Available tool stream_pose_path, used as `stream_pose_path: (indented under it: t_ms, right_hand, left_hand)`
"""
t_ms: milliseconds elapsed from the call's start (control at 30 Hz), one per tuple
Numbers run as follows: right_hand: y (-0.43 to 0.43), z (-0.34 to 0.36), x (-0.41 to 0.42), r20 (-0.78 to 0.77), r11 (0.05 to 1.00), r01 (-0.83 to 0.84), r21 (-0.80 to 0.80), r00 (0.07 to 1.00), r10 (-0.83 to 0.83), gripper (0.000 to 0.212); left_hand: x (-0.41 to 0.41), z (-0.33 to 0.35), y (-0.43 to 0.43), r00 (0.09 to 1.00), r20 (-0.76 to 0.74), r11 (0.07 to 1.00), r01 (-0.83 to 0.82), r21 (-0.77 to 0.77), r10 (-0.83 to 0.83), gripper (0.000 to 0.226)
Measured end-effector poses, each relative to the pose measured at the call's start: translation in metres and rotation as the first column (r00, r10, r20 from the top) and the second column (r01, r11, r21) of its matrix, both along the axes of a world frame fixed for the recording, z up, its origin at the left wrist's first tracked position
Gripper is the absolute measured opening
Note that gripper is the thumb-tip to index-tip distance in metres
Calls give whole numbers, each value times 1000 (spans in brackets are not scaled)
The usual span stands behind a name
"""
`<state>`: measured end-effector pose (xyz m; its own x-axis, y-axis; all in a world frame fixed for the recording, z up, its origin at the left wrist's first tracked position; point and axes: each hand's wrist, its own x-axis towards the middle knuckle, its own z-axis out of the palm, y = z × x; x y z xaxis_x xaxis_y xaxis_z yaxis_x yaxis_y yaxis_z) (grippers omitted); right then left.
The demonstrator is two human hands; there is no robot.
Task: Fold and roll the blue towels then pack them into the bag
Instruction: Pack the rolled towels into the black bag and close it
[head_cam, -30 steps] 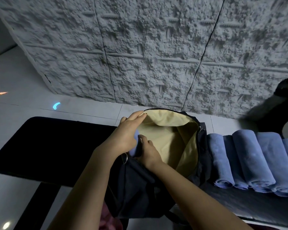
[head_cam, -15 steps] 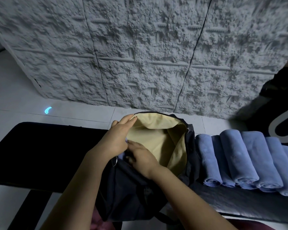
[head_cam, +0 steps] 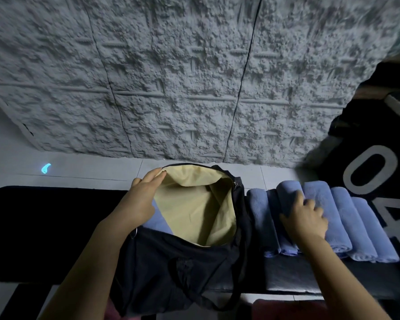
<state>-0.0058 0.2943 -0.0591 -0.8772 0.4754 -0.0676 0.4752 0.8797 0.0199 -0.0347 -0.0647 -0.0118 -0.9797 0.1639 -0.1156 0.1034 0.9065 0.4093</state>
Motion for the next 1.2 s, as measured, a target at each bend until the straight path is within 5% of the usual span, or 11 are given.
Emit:
stream_pose_path:
  t_ms: [200,267,367,467,600,767,867,967,1033,1100,1200]
  right_hand:
    - [5,-19,-5,77,977,-76,199,995,62,83]
    - [6,-9,-8,38,994,-67,86,997,64,75]
    - [4,19,-5,-186,944,-84,-318,982,25,45]
    - [-12,47,-5,-308,741,-222,-634,951,21,56]
    - [-59,75,-1,-219,241,-207,-948,975,-23,58]
    - [-120,61,-4,-146,82,-167,-983,965,216,53]
    - [-157,25,-19,-106,197,-166,-966,953,284,66]
    - [-184,-3,-44,-53,552,-281,-785,918,393,86]
    - [-199,-15,-54,-12,726,-365,-583,897,442,82]
    - [-217,-24,-53,2,757,-442,-481,863,505,76]
    - [-237,-41,-43,12,650,-501,-571,787,617,82]
  left_hand:
    - [-3,-3,-1,1000,-8,1000,-4,24,5,95]
    - [-3,-3,-3,1000,-8,999,-5,41,6,96]
    - [-4,-2,-6,999,-9,996,44,73,-44,95]
    - [-5,-1,-7,997,-35,997,69,46,-68,90]
    - [-5,2,-2,998,-52,999,38,-2,-38,91]
    - [-5,5,1,998,-54,1000,12,-16,-13,90]
    - [-4,8,1,999,-44,1000,10,-14,-11,90]
    - [-4,11,1,999,-38,1000,18,2,-18,86]
    - [-4,10,1,999,-45,1000,18,1,-18,89]
    - [-5,9,-1,999,-44,1000,15,17,-14,90]
    - [-7,7,-4,1000,-24,998,21,51,-20,94]
